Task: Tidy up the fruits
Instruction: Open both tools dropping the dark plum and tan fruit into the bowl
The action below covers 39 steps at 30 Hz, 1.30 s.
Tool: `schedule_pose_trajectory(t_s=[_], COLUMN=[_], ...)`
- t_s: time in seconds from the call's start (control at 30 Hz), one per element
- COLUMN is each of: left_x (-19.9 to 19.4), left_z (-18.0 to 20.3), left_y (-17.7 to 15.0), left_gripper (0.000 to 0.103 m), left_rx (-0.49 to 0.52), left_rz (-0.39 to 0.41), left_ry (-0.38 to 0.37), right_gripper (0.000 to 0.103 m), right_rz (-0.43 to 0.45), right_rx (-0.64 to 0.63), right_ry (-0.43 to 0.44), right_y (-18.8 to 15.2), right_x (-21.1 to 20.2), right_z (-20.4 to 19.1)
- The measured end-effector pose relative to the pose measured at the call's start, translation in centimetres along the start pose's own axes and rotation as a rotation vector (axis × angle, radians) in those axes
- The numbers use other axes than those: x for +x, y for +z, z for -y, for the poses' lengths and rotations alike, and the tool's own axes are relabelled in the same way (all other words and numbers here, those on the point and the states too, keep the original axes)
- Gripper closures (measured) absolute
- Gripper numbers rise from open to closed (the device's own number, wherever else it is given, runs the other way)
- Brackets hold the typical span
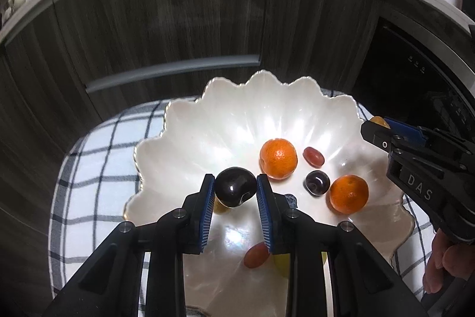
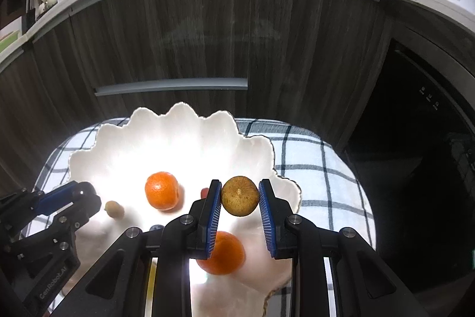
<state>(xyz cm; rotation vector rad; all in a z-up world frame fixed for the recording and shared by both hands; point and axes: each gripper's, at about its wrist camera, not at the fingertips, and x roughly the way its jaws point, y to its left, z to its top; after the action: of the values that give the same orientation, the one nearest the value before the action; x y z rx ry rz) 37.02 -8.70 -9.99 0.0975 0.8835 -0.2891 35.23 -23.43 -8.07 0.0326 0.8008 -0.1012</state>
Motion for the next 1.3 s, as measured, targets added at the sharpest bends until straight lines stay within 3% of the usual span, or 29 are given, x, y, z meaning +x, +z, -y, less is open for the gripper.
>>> schedule_pose_trajectory(t_s=[0.53, 0.57, 0.63, 0.7, 0.77, 1.0, 1.2, 1.3], left_x=[1.9, 1.9, 1.7, 1.4, 1.2, 0.2, -0.9, -1.9], left_z=[0.1, 0.2, 0.2, 0.1, 0.0, -0.3, -0.5, -0.6], left_y=[-0.4, -0.5, -0.5, -0.4, -0.3, -0.2, -0.4, -0.5], left_gripper=[0.073, 0.071, 0.056, 0.051, 0.05, 0.034, 0.02, 0.019], left_rx=[-0.011, -0.011, -0.016, -0.026, -0.028, -0.037, -0.043, -0.044], left_rz=[-0.071, -0.072, -0.063, -0.052, -0.044, -0.021, -0.003, 0.02], left_ry=[0.002, 0.003, 0.013, 0.017, 0.021, 0.041, 0.06, 0.075], right_gripper=[0.076, 0.075, 0.072, 0.051, 0.039, 0.027, 0.026, 0.026], right_rz=[-0.086, -0.09, -0.088, -0.077, -0.061, -0.035, -0.036, -0.033], right_rx=[0.01, 0.013, 0.006, 0.003, 0.011, 0.02, 0.035, 0.039], right_ry=[-0.02, -0.024, -0.039, -0.04, -0.04, -0.031, -0.028, -0.028], right_y=[0.4, 0.4, 0.3, 0.2, 0.1, 0.0, -0.2, -0.4], right_x=[2.8, 2.9, 2.8, 2.6, 2.2, 1.3, 0.7, 0.1], right_z=[-0.1, -0.1, -0.1, -0.1, 0.0, 0.1, 0.2, 0.2])
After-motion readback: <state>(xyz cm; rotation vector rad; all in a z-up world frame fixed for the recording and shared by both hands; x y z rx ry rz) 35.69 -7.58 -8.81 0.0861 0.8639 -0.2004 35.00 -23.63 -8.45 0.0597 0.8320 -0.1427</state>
